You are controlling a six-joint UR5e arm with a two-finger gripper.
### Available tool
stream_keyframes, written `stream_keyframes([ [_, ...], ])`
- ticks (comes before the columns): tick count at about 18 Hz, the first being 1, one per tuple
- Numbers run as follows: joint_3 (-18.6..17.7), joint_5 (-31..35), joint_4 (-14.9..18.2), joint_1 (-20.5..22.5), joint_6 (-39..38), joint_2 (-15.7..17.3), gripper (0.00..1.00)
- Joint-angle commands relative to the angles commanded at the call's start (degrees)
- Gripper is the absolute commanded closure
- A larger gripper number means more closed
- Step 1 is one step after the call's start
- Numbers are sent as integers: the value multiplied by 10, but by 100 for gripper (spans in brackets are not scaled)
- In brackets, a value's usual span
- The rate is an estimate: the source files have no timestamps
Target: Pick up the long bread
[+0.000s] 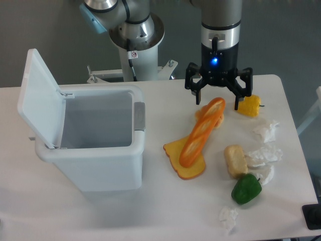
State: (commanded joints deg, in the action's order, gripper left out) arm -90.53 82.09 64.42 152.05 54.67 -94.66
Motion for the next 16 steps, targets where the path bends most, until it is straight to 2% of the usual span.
stream_keyframes([
  [16,0,-3,-3,-2,-6,-5,0],
])
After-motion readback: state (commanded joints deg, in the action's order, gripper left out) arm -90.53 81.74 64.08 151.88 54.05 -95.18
